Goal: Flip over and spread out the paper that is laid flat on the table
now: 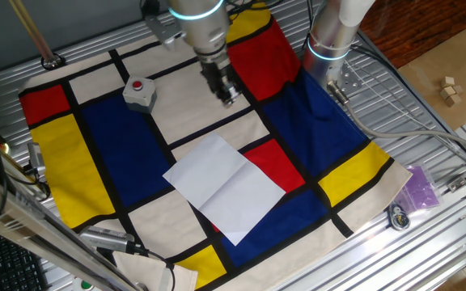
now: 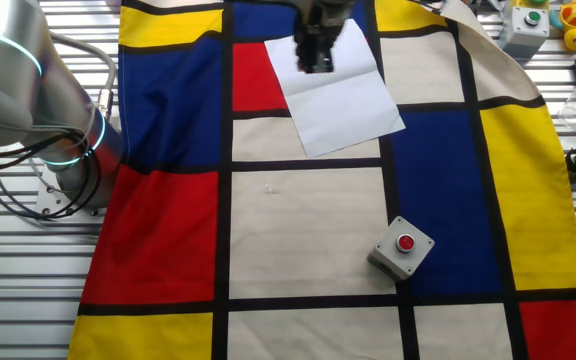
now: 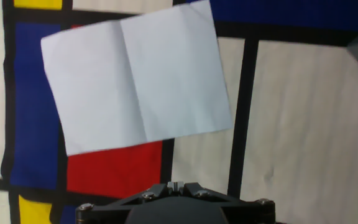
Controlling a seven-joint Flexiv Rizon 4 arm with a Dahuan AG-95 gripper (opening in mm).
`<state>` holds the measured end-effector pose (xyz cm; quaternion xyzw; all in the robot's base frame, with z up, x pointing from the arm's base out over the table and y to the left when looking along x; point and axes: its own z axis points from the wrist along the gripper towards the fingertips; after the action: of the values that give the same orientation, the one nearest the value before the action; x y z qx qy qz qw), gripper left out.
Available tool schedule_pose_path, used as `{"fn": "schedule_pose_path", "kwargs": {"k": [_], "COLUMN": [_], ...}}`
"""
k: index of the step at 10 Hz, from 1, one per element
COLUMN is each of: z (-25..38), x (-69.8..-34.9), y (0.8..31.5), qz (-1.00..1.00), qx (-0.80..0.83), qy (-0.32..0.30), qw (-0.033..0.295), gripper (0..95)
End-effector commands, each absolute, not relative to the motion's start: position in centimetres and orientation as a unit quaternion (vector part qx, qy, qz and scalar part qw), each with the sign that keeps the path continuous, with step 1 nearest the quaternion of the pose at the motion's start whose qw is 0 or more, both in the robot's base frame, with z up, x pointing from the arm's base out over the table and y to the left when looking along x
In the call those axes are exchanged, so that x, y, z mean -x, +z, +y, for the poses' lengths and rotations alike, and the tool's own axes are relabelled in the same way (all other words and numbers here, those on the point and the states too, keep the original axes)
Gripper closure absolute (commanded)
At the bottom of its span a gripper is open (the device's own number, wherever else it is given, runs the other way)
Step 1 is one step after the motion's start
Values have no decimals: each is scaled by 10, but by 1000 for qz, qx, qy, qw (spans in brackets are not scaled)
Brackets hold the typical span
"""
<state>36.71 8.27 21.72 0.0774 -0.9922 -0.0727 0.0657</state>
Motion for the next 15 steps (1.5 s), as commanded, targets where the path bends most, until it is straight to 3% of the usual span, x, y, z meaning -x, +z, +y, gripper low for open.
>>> {"fn": "schedule_pose_path", "kwargs": {"k": [1,9,12,15], "z": [87,89,88,88], "x": [-364,-381,-384,-384], "y": [200,160,161,161], "qz": [-994,-995,-995,-994], "qx": [-72,-60,-78,-98], "qy": [-64,-61,-18,-13], "qw": [48,48,54,53], "gripper": [950,950,950,950]}}
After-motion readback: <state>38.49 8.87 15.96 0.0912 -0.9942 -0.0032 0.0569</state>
